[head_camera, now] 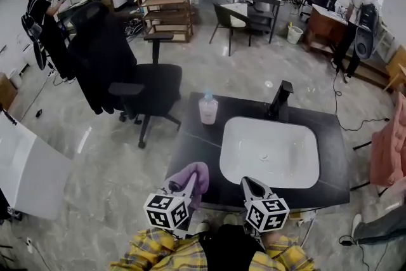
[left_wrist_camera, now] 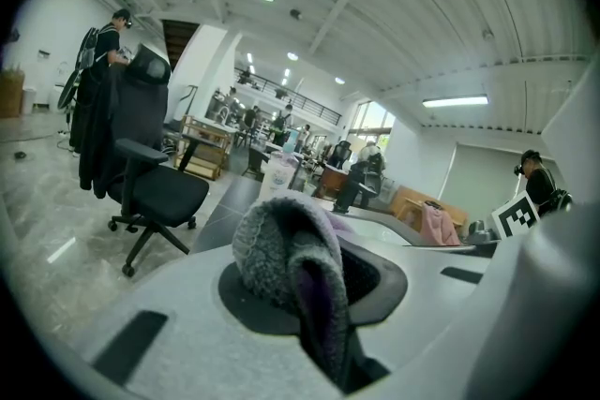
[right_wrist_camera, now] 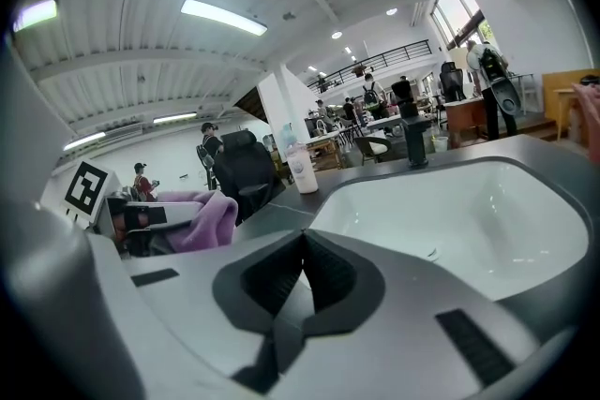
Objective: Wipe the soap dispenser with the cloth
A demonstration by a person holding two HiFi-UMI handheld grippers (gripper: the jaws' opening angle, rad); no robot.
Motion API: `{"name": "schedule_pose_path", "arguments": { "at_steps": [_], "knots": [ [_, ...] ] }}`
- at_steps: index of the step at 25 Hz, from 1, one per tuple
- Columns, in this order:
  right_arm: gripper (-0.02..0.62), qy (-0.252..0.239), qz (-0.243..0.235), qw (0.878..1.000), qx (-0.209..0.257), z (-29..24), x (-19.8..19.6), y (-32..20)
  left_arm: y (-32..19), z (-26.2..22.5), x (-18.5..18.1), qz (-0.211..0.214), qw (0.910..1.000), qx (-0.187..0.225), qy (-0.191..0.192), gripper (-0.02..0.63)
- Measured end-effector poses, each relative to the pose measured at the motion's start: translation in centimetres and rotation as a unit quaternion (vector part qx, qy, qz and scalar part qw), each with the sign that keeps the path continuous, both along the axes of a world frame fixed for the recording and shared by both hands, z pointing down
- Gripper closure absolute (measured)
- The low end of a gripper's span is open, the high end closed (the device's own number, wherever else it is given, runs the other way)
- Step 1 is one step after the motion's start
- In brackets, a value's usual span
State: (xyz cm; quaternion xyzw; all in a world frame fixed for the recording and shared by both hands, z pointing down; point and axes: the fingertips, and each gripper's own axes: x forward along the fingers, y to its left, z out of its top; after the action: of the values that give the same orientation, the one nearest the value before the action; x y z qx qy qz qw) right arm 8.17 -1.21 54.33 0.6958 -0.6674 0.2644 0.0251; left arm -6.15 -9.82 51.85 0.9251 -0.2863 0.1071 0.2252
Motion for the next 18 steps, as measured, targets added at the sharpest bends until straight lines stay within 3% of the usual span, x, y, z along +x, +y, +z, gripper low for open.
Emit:
{"name": "schedule_pose_path", "arguments": {
  "at_steps": [18],
  "knots": [
    [0.591,-0.004,-0.023,1.0,-0.001,-0.2,-0.6,-0.6,0.7,0.4,-0.9,-0.021,0.9997,-0.014,-0.003,0.548]
  ]
}}
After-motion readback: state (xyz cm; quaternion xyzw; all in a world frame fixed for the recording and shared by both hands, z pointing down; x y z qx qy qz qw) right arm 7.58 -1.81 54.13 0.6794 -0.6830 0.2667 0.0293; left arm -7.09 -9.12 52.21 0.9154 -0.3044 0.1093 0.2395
